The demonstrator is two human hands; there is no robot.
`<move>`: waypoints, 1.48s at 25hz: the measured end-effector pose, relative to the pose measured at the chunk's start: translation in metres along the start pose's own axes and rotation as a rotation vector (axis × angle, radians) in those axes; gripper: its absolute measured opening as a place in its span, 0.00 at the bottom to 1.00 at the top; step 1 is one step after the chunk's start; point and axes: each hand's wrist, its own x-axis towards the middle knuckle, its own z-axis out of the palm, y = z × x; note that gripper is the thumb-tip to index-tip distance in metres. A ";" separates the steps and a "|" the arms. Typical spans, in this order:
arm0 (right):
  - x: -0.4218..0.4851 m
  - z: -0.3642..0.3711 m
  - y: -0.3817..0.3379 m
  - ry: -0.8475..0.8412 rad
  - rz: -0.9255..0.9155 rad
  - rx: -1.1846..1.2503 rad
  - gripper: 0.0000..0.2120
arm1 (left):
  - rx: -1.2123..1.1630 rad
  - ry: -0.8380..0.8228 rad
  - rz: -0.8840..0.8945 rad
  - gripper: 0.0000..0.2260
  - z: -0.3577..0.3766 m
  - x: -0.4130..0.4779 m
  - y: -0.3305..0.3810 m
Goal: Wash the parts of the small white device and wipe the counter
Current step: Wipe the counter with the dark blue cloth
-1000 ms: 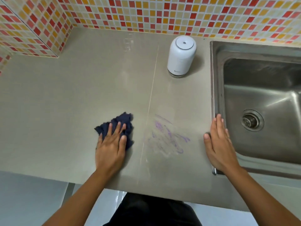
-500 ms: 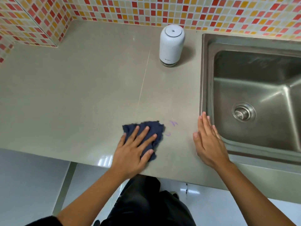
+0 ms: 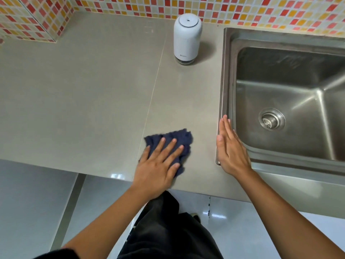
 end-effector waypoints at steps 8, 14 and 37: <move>0.002 0.001 -0.003 -0.005 0.006 -0.009 0.37 | -0.153 -0.062 -0.274 0.23 -0.007 0.107 0.035; 0.000 0.001 -0.002 -0.018 -0.016 -0.059 0.36 | -0.047 -0.021 -0.054 0.22 0.003 -0.030 0.014; 0.005 -0.009 0.000 -0.104 0.048 0.340 0.26 | -0.091 0.181 0.005 0.19 0.019 -0.025 0.071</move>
